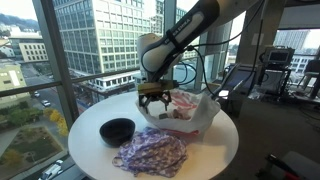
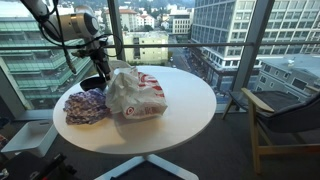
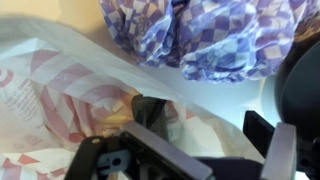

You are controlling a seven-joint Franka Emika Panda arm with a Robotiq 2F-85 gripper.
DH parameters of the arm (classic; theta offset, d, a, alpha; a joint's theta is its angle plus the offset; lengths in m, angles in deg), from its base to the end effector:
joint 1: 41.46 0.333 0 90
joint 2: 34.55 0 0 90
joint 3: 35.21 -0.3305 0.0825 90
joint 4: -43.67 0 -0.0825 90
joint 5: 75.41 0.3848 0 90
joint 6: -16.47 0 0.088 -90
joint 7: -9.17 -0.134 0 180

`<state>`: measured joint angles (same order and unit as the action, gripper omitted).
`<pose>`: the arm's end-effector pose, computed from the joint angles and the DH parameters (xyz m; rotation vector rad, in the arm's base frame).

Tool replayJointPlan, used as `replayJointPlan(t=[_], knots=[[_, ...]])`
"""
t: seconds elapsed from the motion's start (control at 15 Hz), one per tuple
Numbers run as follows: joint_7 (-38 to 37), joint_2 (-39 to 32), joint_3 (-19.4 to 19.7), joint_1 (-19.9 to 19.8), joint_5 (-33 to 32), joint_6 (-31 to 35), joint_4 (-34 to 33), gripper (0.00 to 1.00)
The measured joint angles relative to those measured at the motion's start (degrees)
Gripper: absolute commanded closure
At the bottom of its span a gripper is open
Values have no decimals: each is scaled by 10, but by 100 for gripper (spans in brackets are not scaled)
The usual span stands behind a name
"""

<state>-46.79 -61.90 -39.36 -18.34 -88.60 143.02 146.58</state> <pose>0.5868 0.2849 0.2649 2.9403 -0.5420 0.0773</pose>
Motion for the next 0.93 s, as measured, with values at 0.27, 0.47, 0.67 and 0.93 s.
replayJointPlan(t=[0.27, 0.47, 0.67, 0.93], knots=[[1, 46, -28, 43, -39, 8, 28, 0], [-1, 43, -36, 54, -50, 49, 29, 0], [4, 9, -32, 50, -50, 107, 20, 0], [38, -58, -28, 35, -39, 155, -19, 0]])
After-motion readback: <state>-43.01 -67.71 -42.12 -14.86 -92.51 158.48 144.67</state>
